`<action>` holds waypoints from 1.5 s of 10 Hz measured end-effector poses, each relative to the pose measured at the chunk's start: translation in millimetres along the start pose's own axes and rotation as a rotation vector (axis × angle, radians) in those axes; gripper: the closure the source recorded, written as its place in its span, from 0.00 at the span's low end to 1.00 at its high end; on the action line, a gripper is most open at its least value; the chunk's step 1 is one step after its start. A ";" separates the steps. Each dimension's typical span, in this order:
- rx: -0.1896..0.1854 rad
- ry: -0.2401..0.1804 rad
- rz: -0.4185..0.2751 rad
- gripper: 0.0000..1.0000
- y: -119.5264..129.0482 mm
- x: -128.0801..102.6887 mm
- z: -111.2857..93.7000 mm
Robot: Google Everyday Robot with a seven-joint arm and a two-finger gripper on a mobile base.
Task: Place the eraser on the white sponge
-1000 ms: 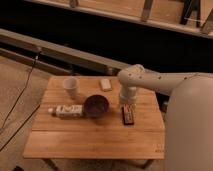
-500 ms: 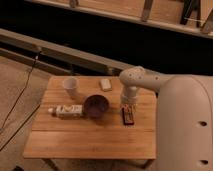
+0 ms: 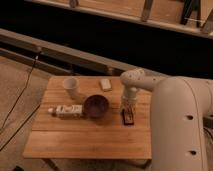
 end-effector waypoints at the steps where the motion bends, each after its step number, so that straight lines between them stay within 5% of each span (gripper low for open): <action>1: 0.000 0.007 0.000 0.38 -0.2 -1.2 3.0; 7: 0.003 0.011 0.008 0.96 -5.0 -6.7 -0.8; 10: 0.004 -0.011 -0.011 1.00 -2.7 -13.5 -19.8; 15: 0.017 -0.103 -0.097 1.00 17.1 -42.4 -79.1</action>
